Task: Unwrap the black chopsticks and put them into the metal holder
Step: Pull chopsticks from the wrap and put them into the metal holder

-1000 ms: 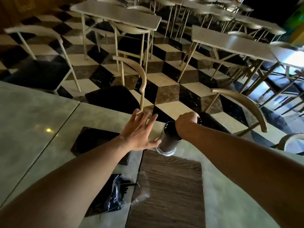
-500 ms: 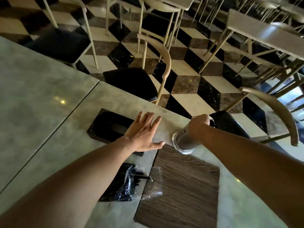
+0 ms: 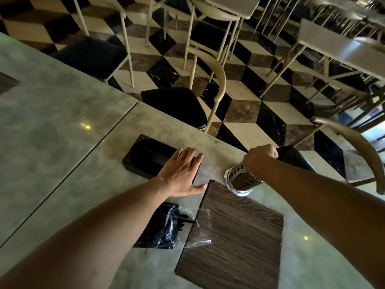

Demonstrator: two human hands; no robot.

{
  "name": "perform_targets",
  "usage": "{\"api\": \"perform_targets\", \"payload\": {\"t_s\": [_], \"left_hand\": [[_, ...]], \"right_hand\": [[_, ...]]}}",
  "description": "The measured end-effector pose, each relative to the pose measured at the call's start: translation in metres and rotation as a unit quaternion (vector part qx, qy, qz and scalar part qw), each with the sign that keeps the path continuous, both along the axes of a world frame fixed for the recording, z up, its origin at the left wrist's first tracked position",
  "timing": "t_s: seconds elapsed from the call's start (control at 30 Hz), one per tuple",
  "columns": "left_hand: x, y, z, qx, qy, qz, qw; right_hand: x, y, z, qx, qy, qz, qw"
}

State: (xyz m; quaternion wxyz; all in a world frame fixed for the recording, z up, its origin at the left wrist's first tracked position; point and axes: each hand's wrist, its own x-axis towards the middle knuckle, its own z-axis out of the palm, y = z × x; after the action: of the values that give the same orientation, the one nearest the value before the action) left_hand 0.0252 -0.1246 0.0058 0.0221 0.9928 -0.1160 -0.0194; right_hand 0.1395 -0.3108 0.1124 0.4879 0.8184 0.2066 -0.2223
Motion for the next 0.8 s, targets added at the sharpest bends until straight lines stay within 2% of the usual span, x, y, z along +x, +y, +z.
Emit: {"api": "perform_targets", "payload": {"t_s": [0.17,0.27,0.4,0.47,0.6,0.73,0.8], "left_hand": [[-0.019,0.004,0.012,0.020,0.008,-0.001,1.000],[-0.036,0.005,0.023,0.034,0.018,-0.003,0.999],[-0.064,0.003,0.023,0.056,0.051,-0.031,0.997],[-0.084,0.002,0.019,0.033,0.050,-0.054,0.997],[-0.126,-0.003,-0.010,0.000,0.043,-0.098,0.994],[-0.163,0.003,-0.043,0.003,0.075,-0.060,0.995],[-0.176,0.009,-0.056,0.020,0.088,-0.019,0.996]], "right_hand": [[-0.008,0.002,0.018,0.050,0.031,0.005,0.998],[-0.023,0.002,0.027,0.099,0.025,0.061,0.993],[-0.049,0.012,0.022,0.245,0.053,0.111,0.962],[-0.068,0.014,0.006,0.309,0.099,0.115,0.939],[-0.117,0.008,-0.053,0.353,0.196,0.126,0.906],[-0.156,0.004,-0.107,0.356,0.246,0.111,0.895],[-0.169,0.001,-0.123,0.370,0.226,0.128,0.892]]}}
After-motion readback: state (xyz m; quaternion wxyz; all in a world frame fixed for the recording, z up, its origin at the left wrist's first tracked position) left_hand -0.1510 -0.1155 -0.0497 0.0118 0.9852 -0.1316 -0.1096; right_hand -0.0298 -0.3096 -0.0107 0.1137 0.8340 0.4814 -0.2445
